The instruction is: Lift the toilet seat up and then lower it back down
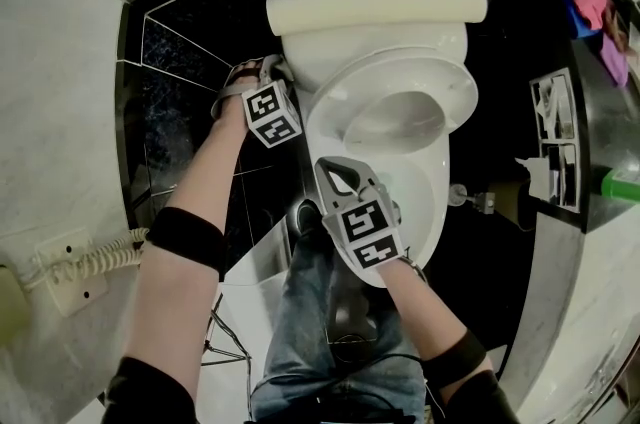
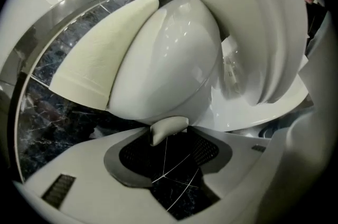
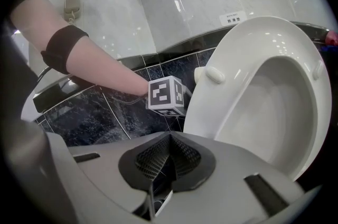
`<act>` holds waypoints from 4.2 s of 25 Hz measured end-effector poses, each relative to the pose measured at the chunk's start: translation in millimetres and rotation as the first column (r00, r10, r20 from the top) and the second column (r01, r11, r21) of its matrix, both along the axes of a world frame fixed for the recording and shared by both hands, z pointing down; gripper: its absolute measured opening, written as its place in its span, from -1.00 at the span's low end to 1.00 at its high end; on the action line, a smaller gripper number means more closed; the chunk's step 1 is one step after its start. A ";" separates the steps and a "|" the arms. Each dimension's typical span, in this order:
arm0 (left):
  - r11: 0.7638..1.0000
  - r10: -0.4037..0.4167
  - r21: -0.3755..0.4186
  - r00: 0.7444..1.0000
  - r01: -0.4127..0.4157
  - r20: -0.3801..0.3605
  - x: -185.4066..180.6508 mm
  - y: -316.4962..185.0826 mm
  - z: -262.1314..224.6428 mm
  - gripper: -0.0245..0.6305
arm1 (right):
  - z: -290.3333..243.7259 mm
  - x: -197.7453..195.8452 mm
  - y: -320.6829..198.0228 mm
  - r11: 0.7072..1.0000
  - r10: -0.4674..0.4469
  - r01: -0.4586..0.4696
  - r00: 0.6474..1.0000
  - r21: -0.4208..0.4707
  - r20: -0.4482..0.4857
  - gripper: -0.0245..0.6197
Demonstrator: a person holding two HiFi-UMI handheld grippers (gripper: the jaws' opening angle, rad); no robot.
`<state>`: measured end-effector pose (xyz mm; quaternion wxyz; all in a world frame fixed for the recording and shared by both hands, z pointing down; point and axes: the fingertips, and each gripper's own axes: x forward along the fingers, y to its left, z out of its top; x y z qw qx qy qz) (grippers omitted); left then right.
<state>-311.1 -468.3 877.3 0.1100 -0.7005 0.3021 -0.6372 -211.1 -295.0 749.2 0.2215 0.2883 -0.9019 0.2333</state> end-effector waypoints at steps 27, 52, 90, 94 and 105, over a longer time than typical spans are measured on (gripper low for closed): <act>0.877 -0.364 0.062 0.741 0.477 -0.564 94.5 234.3 -272.5 -0.90 | -147.5 131.6 107.5 0.993 0.005 0.001 0.999 0.118 -0.049 -0.92; 0.775 -0.422 -0.076 0.424 0.628 -0.802 137.8 415.9 -410.3 -0.90 | -241.0 298.4 205.5 0.968 0.230 -0.209 0.960 0.140 -0.158 -0.92; 0.803 -0.430 -0.135 0.406 0.581 -0.806 164.6 469.7 -395.3 -0.90 | -235.0 308.8 266.9 0.963 0.262 -0.245 0.947 0.113 -0.187 -0.92; 0.804 -0.433 -0.139 0.408 0.579 -0.804 169.3 472.7 -393.6 -0.90 | -234.4 313.6 269.8 0.962 0.266 -0.249 0.946 0.109 -0.186 -0.92; 0.804 -0.434 -0.138 0.413 0.579 -0.800 173.0 475.1 -393.5 -0.90 | -232.8 317.0 270.2 0.964 0.259 -0.241 0.946 0.115 -0.193 -0.92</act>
